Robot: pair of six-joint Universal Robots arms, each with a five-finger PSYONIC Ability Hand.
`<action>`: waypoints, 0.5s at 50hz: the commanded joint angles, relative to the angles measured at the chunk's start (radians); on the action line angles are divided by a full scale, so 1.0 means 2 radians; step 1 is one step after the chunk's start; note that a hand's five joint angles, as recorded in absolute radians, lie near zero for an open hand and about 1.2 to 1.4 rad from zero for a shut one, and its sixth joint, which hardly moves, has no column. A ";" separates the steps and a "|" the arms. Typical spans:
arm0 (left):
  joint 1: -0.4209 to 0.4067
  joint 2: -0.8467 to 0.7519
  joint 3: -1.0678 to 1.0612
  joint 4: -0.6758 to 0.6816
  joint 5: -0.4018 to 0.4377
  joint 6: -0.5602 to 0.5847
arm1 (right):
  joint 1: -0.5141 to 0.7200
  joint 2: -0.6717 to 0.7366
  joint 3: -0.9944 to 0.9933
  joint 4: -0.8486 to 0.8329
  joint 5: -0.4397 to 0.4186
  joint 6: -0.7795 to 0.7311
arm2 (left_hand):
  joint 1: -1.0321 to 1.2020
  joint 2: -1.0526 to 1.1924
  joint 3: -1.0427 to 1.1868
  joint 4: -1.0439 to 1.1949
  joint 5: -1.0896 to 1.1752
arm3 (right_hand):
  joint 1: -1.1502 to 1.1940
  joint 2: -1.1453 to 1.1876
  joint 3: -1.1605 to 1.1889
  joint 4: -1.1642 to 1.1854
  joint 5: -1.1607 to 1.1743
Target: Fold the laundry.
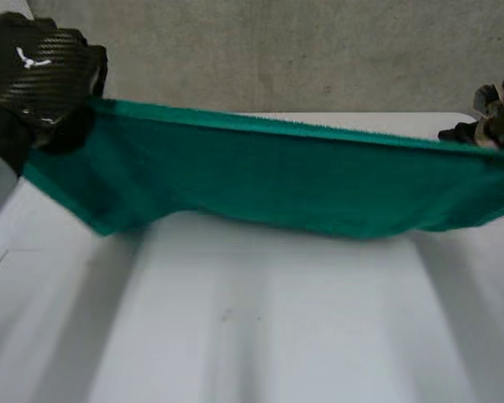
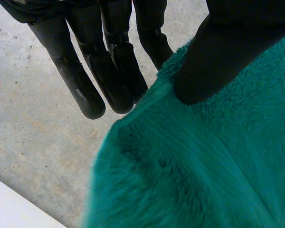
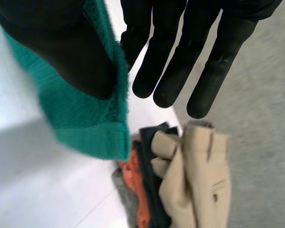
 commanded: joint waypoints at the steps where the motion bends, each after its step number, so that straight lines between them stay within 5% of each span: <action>1: 0.001 -0.044 0.002 -0.030 0.013 0.000 | 0.026 0.036 0.002 -0.003 -0.014 0.025 | 0.130 0.099 0.101 0.097 0.115 | 0.130 0.105 0.101 0.100 0.114; 9: 0.000 -0.215 0.051 -0.012 0.008 0.002 | 0.081 0.176 -0.030 -0.025 0.058 0.032 | 0.130 0.099 0.101 0.097 0.115 | 0.130 0.105 0.101 0.100 0.114; 14: 0.001 -0.347 0.170 -0.009 0.005 0.033 | 0.099 0.262 -0.103 -0.123 0.094 0.045 | 0.130 0.099 0.101 0.097 0.115 | 0.130 0.105 0.101 0.100 0.114; 20: -0.006 -0.420 0.397 0.007 -0.032 0.068 | 0.122 0.290 -0.195 -0.321 0.111 0.063 | 0.130 0.099 0.101 0.097 0.115 | 0.130 0.105 0.101 0.100 0.114; 25: -0.001 -0.422 0.550 0.078 -0.056 0.049 | 0.129 0.268 -0.193 -0.567 0.108 0.066 | 0.130 0.099 0.101 0.097 0.115 | 0.130 0.105 0.101 0.100 0.114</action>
